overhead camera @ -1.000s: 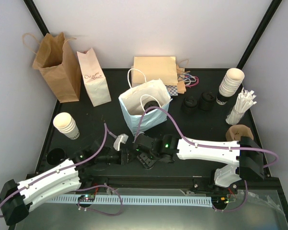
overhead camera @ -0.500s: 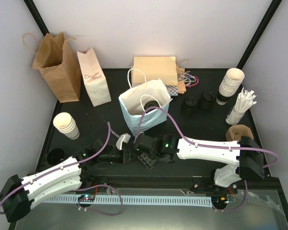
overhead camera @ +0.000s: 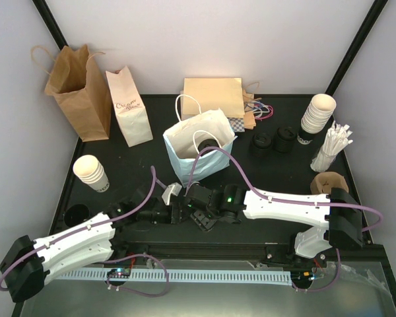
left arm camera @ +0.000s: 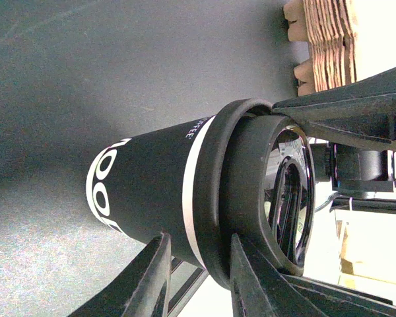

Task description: Pack the takeout coffee

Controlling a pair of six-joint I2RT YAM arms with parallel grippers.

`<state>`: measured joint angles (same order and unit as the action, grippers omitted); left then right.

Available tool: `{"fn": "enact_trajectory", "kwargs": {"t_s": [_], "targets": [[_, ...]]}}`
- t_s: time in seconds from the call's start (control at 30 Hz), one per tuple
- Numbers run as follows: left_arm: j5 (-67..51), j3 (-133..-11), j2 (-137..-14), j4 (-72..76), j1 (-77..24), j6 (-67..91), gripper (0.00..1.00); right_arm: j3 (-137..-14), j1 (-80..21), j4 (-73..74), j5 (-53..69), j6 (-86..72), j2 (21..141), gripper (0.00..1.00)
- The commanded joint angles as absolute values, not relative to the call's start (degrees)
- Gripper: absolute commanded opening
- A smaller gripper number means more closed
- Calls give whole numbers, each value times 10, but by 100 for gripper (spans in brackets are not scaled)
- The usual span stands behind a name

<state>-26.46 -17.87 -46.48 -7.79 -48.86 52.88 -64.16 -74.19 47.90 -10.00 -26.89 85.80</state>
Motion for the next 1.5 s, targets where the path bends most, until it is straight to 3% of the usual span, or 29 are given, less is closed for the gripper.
{"fn": "enact_trajectory", "kwargs": {"t_s": [0.0, 0.27, 0.63, 0.83, 1.27, 1.47], "targets": [[-250, -160, -501, -140, -494, 520, 27, -580, -737, 525, -64, -270, 932, 64], [-242, -205, -484, -167, -494, 504, 27, -596, -737, 526, -87, -274, 921, 65], [-234, -220, -400, -118, -485, 523, 46, -581, -737, 513, -81, -265, 905, 64], [-256, -211, -414, -64, -476, 525, 56, -581, -737, 511, -79, -262, 907, 64], [-297, -219, -557, -35, -475, 497, 53, -585, -737, 517, -79, -262, 903, 65], [-279, -222, -562, -69, -476, 484, 52, -592, -737, 524, -91, -267, 890, 68]]}}
